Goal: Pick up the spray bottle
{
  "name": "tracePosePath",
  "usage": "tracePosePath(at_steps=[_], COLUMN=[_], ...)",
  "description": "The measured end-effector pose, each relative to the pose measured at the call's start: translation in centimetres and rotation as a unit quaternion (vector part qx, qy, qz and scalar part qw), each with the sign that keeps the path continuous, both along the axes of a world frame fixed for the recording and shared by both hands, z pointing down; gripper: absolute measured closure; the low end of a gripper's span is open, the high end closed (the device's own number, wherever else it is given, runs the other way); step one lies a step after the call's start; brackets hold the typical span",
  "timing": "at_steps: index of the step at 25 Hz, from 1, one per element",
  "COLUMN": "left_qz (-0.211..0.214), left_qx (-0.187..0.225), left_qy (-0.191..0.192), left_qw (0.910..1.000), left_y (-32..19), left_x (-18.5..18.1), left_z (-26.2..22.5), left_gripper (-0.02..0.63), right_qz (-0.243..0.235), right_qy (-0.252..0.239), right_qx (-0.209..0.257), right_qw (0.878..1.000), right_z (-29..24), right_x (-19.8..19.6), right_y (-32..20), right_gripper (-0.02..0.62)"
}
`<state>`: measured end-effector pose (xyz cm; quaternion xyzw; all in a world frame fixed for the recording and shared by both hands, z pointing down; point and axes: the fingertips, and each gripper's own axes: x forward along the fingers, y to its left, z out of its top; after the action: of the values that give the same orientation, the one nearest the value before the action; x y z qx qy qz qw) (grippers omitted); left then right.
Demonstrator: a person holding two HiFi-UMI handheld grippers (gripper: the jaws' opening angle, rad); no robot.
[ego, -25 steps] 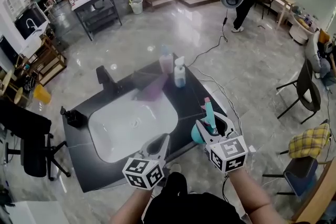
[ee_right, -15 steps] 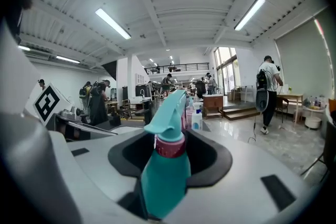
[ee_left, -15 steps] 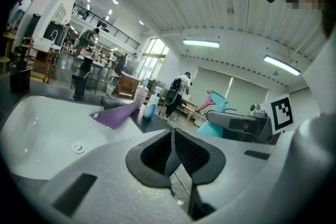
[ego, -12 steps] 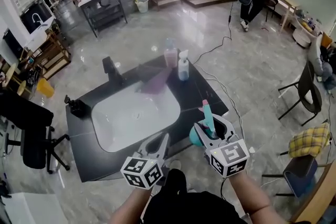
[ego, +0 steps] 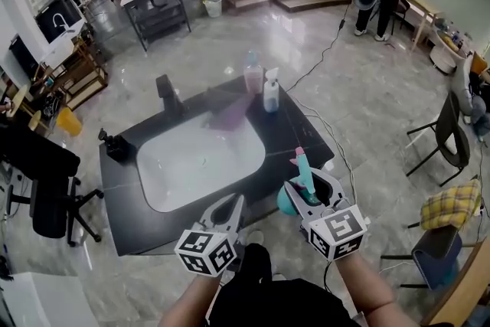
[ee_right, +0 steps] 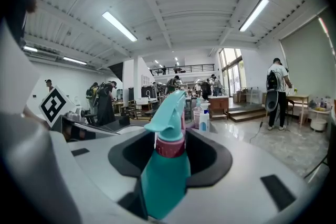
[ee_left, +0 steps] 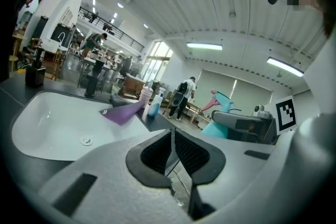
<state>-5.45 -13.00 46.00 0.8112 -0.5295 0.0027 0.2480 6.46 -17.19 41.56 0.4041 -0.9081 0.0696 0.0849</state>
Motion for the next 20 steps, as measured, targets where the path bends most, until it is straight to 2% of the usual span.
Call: tracePosePath(at_steps=[20], left_qz=[-0.016], left_qx=[0.003], left_qy=[0.003], left_qw=[0.9999], left_y=[2.0], left_x=[-0.3], left_z=[-0.2], left_gripper=[0.588], right_qz=[-0.003], right_qy=[-0.013], right_qx=[0.021], right_qw=[1.0], right_z=[-1.5], right_x=[0.2], right_y=[1.7], right_gripper=[0.423])
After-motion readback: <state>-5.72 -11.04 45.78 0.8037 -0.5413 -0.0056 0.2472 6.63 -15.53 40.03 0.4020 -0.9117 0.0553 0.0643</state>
